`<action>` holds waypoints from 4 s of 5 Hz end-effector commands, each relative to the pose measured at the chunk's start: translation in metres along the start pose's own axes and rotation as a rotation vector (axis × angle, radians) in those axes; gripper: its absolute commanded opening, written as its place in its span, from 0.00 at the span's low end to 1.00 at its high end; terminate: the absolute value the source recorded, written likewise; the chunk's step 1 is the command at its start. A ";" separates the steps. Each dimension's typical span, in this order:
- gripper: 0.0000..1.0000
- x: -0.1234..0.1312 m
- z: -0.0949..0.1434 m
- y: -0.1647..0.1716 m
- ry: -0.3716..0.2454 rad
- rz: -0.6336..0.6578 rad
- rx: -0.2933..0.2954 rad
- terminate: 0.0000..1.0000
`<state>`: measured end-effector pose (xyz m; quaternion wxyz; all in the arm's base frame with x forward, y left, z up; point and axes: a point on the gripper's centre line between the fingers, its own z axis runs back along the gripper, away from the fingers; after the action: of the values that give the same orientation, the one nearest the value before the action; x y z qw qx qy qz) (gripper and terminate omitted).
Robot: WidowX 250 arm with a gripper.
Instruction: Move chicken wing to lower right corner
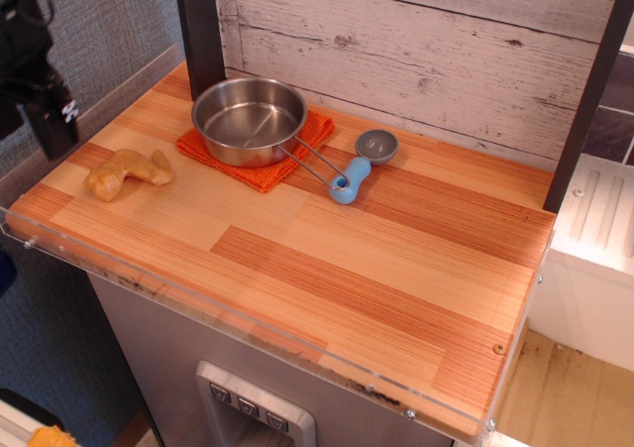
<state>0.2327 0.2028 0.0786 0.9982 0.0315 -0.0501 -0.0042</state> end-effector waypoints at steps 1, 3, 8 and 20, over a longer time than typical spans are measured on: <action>1.00 0.011 -0.022 -0.015 0.018 -0.056 0.017 0.00; 1.00 0.034 -0.043 -0.023 0.053 -0.087 0.045 0.00; 0.00 0.036 -0.054 -0.021 0.107 -0.111 0.093 0.00; 1.00 0.017 0.000 -0.218 -0.048 -0.441 -0.108 0.00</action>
<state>0.2522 -0.0188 0.0609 0.9741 -0.0134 -0.0534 -0.2194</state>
